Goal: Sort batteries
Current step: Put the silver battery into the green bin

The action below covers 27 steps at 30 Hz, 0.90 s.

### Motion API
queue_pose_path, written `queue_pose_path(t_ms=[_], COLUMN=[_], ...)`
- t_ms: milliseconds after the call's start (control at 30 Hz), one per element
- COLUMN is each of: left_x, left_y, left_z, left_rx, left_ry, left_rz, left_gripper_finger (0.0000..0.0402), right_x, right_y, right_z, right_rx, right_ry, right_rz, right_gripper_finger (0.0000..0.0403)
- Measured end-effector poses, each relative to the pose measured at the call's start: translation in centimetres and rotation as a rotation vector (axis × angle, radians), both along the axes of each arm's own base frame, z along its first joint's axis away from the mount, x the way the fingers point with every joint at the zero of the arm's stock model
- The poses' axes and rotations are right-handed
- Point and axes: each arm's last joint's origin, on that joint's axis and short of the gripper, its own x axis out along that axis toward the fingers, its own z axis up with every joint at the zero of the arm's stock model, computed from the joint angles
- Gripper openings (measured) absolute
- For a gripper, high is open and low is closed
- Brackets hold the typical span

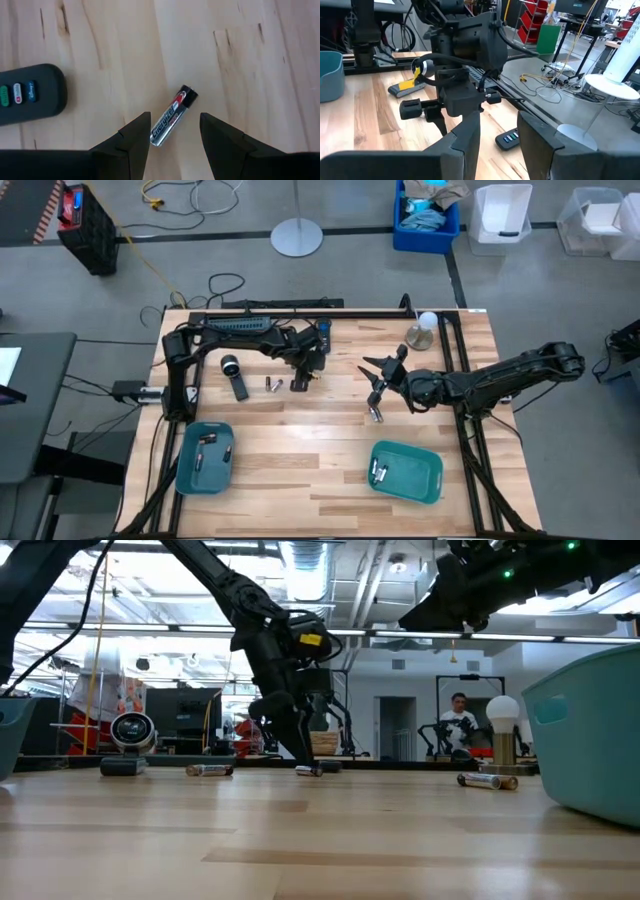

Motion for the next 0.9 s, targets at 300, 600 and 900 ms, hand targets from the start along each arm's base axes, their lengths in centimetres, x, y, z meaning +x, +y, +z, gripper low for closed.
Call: queue_pose_path(t_ms=[300, 600, 900], left_x=[0.2, 0.0, 0.0], left_y=[0.1, 0.1, -0.1], left_z=[-1.8, -2.1, -2.1], left_rx=[-0.034, -0.054, -0.058], left_ry=[0.039, 0.042, 0.041], left_rz=[-0.005, 0.039, 0.047], left_gripper_finger=[0.0167, 0.0131, 0.0037], right_x=[0.0, 0.0, 0.0], right_y=[0.0, 0.0, 0.0], right_z=[0.1, 0.0, 0.1], right_rx=[0.006, 0.007, 0.007], right_ry=[-0.009, -0.007, -0.010], right_rz=[-0.002, -0.002, -0.002], right_gripper_finger=[0.0146, 0.0146, 0.0146])
